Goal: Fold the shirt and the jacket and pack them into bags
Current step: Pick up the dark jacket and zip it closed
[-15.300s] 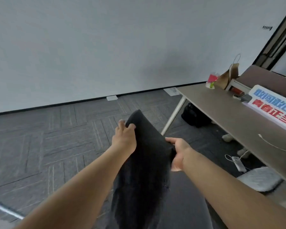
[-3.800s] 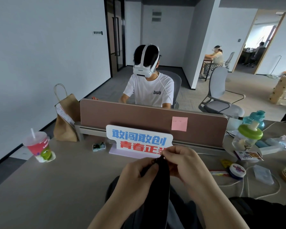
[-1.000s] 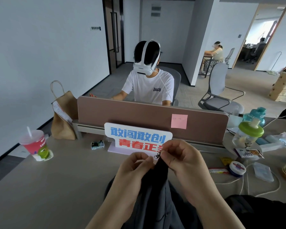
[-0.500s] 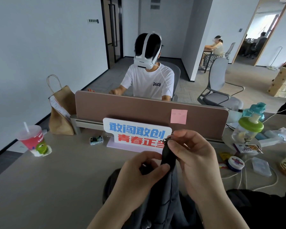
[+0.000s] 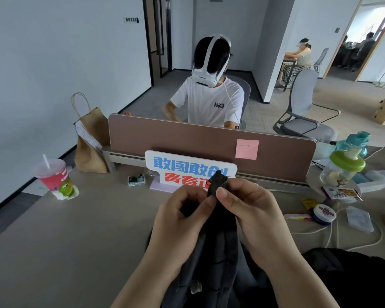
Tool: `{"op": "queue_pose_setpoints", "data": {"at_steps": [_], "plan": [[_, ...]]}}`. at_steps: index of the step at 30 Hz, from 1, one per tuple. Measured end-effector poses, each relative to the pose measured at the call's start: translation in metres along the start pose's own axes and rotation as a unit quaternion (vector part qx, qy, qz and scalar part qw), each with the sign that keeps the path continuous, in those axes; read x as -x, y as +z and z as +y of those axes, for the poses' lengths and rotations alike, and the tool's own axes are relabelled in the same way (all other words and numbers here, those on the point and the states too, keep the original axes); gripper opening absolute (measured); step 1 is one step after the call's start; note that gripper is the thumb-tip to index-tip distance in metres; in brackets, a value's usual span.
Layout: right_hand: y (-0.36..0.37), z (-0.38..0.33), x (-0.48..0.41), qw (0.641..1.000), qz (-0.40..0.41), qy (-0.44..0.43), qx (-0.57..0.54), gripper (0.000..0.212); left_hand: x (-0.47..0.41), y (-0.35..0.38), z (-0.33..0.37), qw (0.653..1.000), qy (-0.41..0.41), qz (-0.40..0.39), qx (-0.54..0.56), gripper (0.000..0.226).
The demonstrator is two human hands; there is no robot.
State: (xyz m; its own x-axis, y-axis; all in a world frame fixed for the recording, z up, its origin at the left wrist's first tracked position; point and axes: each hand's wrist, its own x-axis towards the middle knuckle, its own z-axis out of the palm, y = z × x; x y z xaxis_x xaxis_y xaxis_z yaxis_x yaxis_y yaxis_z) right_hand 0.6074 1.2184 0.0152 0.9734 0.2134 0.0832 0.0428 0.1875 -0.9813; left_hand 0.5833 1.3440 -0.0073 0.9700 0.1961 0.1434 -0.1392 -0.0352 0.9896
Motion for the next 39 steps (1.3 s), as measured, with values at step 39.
{"op": "queue_pose_setpoints", "data": {"at_steps": [39], "plan": [[0.002,-0.041,0.028,0.998,-0.038,-0.022,-0.050,0.013,0.021,-0.010,0.042,0.996,0.043,-0.048,0.068,0.027]]}}
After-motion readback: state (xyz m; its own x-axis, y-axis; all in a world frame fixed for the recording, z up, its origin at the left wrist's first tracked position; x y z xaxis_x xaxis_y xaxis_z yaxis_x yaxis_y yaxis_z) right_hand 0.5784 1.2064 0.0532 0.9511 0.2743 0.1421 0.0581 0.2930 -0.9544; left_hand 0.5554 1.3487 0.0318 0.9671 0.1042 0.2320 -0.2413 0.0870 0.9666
